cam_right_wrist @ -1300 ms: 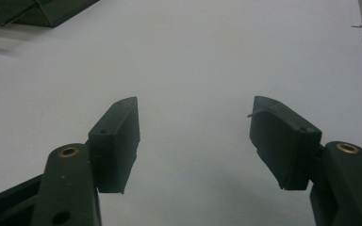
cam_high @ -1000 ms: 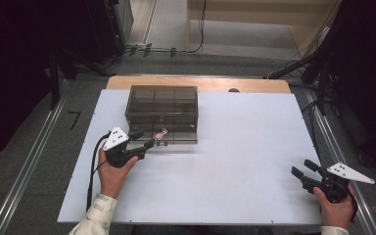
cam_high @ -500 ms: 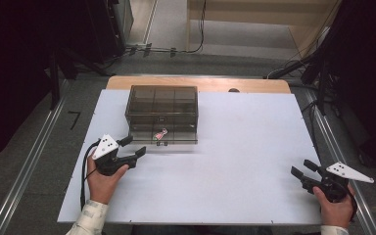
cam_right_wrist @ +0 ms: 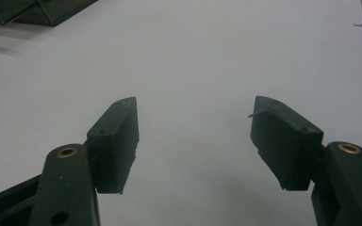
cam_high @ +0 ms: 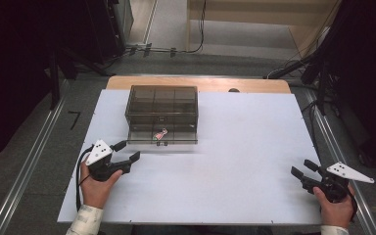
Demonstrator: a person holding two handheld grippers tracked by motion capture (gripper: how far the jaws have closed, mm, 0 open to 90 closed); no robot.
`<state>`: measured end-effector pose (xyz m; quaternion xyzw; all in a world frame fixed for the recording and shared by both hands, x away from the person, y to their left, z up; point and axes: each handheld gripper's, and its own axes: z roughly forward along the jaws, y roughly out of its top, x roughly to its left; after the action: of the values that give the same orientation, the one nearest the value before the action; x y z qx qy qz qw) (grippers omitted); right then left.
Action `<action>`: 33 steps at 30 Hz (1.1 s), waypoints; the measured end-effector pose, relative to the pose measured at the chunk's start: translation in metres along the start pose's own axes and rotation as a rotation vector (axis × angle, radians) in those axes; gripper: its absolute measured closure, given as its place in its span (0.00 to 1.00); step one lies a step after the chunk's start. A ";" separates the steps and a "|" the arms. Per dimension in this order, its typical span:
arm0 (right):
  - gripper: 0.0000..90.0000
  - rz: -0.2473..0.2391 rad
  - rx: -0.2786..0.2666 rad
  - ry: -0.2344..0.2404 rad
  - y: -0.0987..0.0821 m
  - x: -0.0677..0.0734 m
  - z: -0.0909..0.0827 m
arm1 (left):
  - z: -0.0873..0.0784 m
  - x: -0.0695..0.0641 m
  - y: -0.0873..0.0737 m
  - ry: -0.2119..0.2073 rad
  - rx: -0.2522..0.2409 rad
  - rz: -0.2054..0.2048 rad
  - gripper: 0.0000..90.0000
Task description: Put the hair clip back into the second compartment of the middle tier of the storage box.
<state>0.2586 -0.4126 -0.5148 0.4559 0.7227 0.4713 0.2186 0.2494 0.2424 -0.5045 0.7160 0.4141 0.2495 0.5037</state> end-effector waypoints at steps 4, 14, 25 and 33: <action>0.35 -0.001 0.004 -0.001 0.000 0.000 0.000 | -0.004 0.002 -0.005 0.011 -0.001 -0.006 0.35; 0.34 -0.001 -0.002 0.001 0.000 0.000 0.000 | -0.017 0.007 -0.014 0.023 -0.015 -0.031 0.35; 0.34 -0.002 0.000 0.001 0.000 0.000 0.000 | -0.028 0.013 -0.023 0.013 -0.028 -0.065 0.35; 0.34 -0.002 0.000 -0.001 0.000 0.000 0.000 | -0.036 0.017 -0.029 0.021 -0.043 -0.081 0.33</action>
<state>0.2583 -0.4126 -0.5148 0.4554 0.7229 0.4710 0.2193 0.2208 0.2796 -0.5190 0.6850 0.4423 0.2453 0.5243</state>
